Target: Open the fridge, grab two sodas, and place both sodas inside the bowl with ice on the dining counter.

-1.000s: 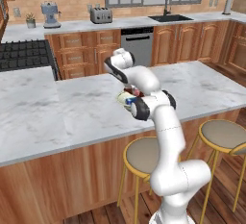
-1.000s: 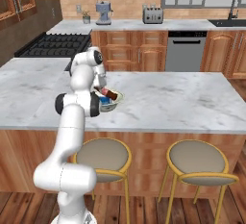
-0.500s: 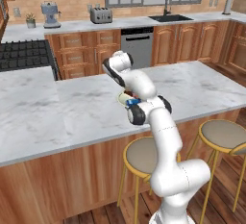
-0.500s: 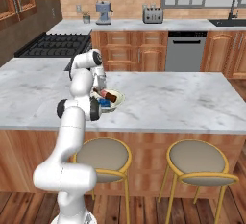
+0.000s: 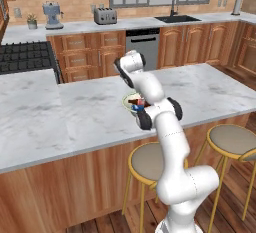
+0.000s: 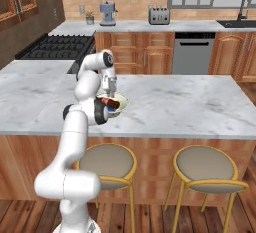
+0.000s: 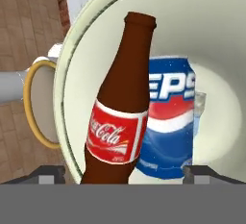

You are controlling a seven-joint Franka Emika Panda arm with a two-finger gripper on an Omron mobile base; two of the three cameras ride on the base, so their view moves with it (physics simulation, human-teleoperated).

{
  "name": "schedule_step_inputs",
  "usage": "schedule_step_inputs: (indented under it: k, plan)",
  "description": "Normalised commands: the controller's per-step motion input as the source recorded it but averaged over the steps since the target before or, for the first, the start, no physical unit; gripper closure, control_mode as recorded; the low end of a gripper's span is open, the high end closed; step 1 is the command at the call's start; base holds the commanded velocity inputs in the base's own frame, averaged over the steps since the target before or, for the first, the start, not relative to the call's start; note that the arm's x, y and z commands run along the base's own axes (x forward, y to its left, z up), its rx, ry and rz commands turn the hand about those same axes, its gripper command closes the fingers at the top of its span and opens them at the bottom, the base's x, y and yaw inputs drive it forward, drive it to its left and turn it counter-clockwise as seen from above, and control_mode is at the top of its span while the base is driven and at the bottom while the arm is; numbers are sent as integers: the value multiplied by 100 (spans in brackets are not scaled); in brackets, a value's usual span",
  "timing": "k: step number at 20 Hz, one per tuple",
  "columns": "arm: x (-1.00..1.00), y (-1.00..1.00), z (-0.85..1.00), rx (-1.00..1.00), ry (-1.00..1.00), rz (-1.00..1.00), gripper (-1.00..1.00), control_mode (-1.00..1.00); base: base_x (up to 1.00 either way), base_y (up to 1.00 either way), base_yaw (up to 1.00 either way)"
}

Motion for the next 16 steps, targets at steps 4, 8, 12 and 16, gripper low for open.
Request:
schedule_step_inputs:
  k: [4,8,12,16]
  plan:
    - [-69,-30,27,6,-14,0,-100,-100,0,0,0]
    - [-98,-5,6,11,-16,-7,-100,-100,0,0,0]
    - [-100,-2,2,20,-15,-22,-100,-100,0,0,0]
    - [-100,-1,5,20,-15,-30,-100,-100,0,0,0]
